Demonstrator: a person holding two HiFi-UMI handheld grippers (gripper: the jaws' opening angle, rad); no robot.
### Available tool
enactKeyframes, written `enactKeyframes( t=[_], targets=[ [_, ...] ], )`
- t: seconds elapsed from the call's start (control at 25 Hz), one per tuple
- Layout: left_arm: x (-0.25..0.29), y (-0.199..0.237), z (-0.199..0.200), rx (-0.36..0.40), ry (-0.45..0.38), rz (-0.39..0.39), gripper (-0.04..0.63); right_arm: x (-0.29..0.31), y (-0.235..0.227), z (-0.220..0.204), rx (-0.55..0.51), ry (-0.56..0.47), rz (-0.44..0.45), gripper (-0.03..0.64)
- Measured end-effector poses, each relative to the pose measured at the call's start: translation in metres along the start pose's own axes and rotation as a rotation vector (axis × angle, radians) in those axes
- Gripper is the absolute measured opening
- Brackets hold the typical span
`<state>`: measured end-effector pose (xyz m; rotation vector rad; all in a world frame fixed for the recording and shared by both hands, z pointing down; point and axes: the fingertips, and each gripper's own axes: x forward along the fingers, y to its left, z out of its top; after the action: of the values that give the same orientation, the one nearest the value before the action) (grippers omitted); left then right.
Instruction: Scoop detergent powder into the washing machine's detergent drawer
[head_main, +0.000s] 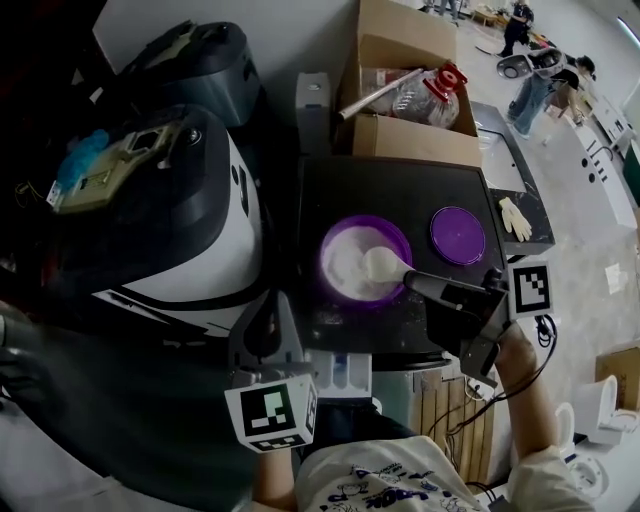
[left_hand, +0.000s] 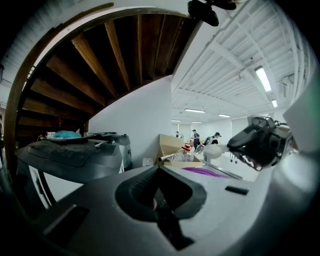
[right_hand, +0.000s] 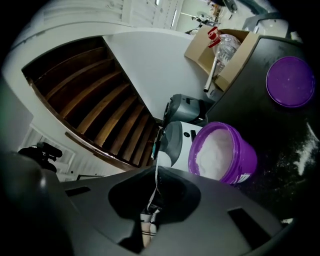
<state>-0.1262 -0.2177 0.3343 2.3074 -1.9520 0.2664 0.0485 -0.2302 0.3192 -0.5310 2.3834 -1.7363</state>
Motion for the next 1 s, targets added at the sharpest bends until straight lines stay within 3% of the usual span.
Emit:
enactKeyframes(
  t=[0.52, 1.0],
  targets=[
    [-0.062, 0.014, 0.003, 0.010, -0.032, 0.137, 0.002, -0.013, 0.010, -0.053, -0.029, 0.070, 0.043, 0.021],
    [-0.100, 0.022, 0.001, 0.018, -0.032, 0.210, 0.002, -0.015, -0.021, -0.099, -0.014, 0.116, -0.002, 0.021]
  ],
)
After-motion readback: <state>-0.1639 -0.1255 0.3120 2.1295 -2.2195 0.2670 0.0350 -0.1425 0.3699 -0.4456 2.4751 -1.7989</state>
